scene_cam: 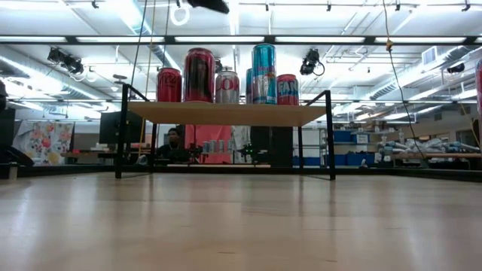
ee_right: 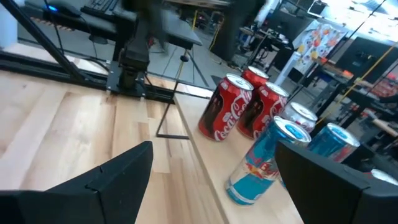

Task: Place canned beverage on shelf
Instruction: Put the black soda can on the shelf aligned with the other black soda can

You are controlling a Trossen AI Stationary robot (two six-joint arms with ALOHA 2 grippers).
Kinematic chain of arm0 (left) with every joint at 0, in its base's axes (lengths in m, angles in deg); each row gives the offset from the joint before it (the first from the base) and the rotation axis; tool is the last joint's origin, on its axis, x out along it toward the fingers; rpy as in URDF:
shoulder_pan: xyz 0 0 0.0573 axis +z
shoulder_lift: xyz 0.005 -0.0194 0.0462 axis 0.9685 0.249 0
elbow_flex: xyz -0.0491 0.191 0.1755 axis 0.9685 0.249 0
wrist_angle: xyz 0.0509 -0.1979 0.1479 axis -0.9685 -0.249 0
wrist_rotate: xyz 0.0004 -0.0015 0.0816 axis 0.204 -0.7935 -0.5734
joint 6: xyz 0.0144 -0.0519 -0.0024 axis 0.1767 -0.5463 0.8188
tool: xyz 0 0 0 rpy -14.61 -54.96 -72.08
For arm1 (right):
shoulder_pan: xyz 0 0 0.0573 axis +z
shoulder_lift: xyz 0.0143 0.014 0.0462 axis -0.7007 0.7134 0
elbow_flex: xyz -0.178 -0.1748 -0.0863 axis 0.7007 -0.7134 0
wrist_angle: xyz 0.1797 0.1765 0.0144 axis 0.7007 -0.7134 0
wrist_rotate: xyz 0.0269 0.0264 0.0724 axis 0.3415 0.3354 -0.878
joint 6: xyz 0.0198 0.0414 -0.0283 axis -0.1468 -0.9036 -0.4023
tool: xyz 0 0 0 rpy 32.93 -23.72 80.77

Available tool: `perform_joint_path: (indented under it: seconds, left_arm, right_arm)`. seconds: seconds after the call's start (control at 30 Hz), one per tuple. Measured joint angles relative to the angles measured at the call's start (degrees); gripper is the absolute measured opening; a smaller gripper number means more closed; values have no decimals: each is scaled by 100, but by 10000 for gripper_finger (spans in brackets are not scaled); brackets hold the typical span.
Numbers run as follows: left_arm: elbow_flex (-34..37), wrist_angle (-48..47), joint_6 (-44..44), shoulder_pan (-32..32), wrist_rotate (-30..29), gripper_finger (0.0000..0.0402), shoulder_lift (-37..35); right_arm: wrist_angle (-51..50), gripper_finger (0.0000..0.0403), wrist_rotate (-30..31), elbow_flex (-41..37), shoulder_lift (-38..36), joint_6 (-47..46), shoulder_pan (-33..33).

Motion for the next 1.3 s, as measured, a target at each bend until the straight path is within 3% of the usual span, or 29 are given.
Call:
perform_joint_path:
  seconds: [0.23,0.4,0.67,0.87,1.07,1.17,1.3]
  left_arm:
    - [5,-100,-822,-1161,-356,368,342]
    - [8,-92,-972,-1713,-499,359,743]
    - [8,472,-1064,-2049,-554,359,1400]
    - [8,1132,-1147,-2256,-538,359,1990]
    - [8,2202,-1205,-2470,105,359,2496]
    - [8,2657,-1299,-2559,227,359,2710]
    - [12,3031,-1339,-2685,249,359,2950]
  right_arm:
    - [-19,348,-100,44,83,-801,245]
    - [-849,348,-316,35,385,-2011,667]
    - [-1611,348,-847,257,1028,-3640,1282]
    - [-2005,348,-681,595,1446,-4024,1576]
    - [-2011,348,-720,603,1528,-4427,1882]
    - [-1752,348,-699,702,1843,-4472,2142]
    - [-2211,348,-643,1334,2536,-4939,2479]
